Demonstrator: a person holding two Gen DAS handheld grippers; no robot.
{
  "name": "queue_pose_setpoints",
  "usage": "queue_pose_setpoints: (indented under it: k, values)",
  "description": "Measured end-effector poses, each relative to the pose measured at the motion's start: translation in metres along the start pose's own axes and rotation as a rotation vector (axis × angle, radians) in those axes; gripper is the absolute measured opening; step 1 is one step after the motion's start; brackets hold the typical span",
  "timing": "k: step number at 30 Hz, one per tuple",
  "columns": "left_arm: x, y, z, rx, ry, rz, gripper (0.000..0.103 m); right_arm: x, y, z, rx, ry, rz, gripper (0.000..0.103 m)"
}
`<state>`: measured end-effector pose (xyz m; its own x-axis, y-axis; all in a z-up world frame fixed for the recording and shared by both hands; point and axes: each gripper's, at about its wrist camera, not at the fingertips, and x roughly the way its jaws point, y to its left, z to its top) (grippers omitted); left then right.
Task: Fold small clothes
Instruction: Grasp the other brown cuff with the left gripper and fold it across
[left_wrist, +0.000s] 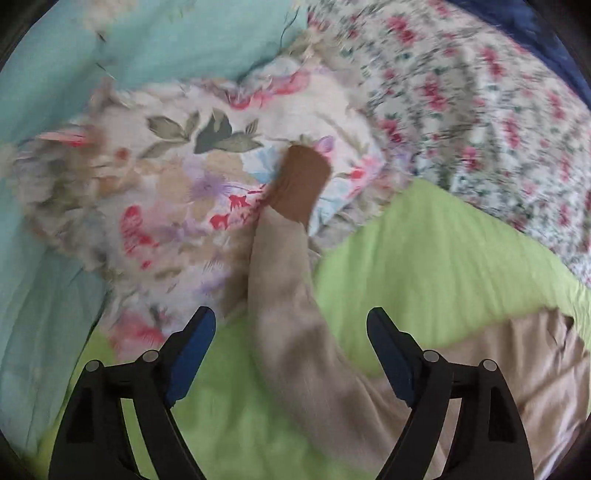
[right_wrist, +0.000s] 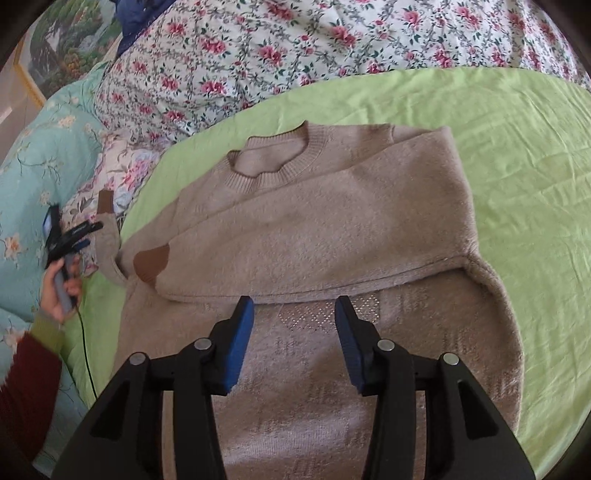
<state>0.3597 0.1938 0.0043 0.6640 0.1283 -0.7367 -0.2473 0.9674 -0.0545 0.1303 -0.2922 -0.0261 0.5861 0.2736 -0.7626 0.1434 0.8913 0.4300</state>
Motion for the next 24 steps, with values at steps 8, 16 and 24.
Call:
queue_pose_setpoints:
  k: [8, 16, 24]
  values:
    - [0.054, -0.004, 0.017, 0.039, 0.074, -0.009, 0.007, 0.007, 0.002, 0.002, 0.007, 0.008, 0.015, 0.047]
    - [-0.067, -0.085, -0.014, 0.189, -0.137, -0.279, 0.007, -0.004, 0.000, 0.000, 0.022, -0.020, 0.045, 0.047]
    - [-0.147, -0.218, -0.058, 0.424, -0.193, -0.541, 0.007, -0.033, -0.034, -0.009, 0.100, -0.070, 0.025, 0.047]
